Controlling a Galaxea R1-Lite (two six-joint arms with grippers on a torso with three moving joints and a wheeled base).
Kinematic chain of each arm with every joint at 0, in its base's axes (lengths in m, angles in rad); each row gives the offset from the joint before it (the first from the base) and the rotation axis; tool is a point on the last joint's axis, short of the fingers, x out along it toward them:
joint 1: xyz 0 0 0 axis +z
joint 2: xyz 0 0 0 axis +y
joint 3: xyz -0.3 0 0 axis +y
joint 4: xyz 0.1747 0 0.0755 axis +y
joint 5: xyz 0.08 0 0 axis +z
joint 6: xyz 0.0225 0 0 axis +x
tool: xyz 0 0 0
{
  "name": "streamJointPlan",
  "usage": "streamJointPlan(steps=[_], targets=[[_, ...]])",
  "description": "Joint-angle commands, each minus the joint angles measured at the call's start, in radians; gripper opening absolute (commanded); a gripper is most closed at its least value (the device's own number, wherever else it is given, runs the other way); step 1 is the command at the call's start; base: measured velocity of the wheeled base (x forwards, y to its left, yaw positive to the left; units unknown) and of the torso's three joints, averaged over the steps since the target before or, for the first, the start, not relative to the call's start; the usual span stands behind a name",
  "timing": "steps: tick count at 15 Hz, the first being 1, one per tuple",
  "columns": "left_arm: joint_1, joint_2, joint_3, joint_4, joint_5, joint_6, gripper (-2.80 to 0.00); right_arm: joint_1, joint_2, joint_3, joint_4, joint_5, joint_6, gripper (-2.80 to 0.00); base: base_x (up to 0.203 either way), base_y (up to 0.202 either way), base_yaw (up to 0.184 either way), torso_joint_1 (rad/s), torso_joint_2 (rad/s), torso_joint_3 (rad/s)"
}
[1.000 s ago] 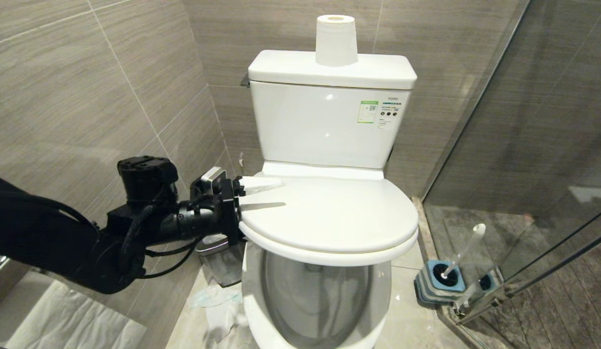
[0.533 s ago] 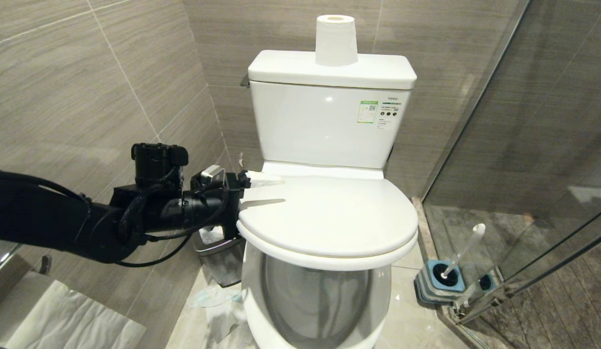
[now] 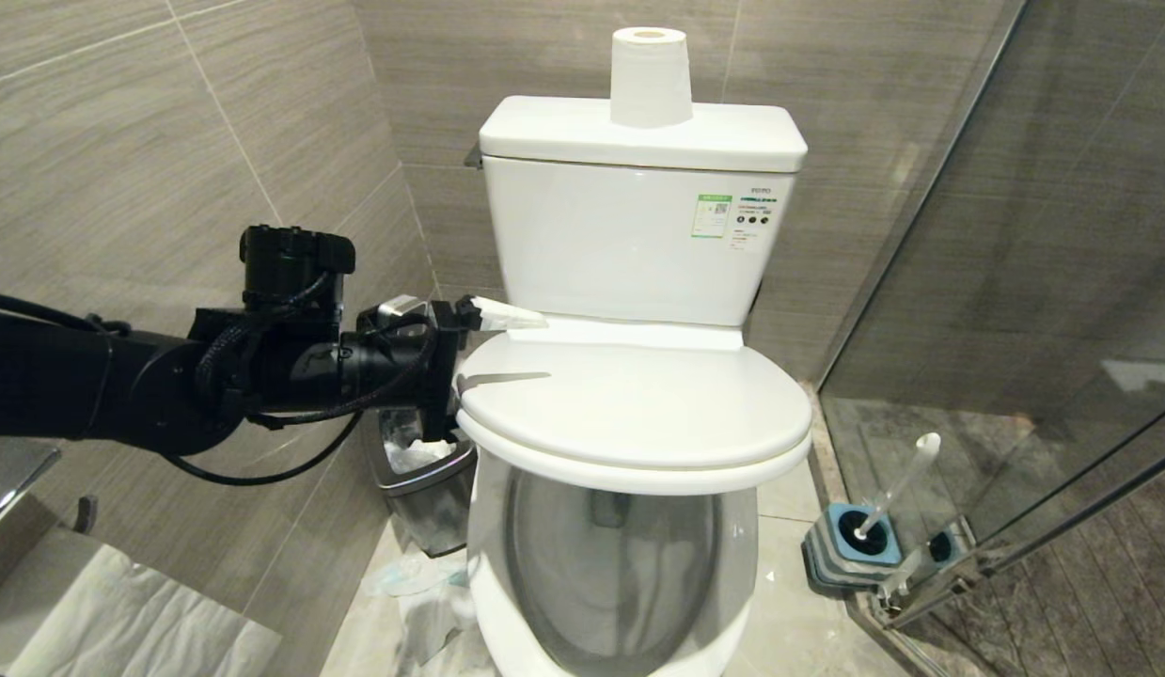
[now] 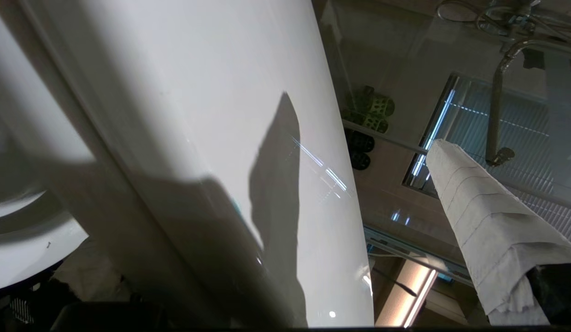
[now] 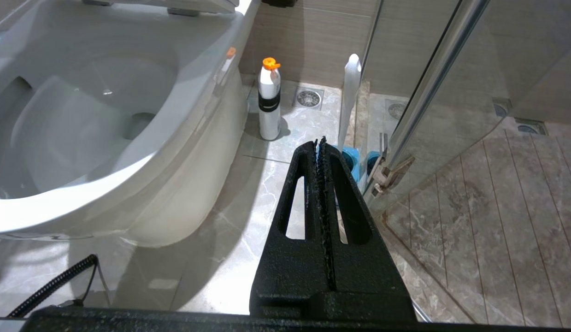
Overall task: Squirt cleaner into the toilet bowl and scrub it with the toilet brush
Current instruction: Use the left hand to lift the toilet lid slightly
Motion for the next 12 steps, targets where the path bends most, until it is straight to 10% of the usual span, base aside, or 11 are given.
streamJointPlan(steps=[1, 4, 12], targets=[[0.004, -0.017, -0.026, -0.002, -0.006, -0.02, 0.0, 0.0, 0.0, 0.002, 0.0, 0.0, 0.0, -2.8, 0.0, 0.0, 0.0, 0.0, 0.0, 0.0], [0.005, -0.018, -0.068, -0.002, -0.005, -0.111, 0.0, 0.0, 0.0, 0.002, 0.0, 0.0, 0.0, -2.8, 0.0, 0.0, 0.0, 0.0, 0.0, 0.0], [0.001, -0.001, -0.145, -0.004, -0.005, -0.118, 0.0, 0.0, 0.0, 0.002, 0.0, 0.0, 0.0, -2.8, 0.0, 0.0, 0.0, 0.0, 0.0, 0.0]])
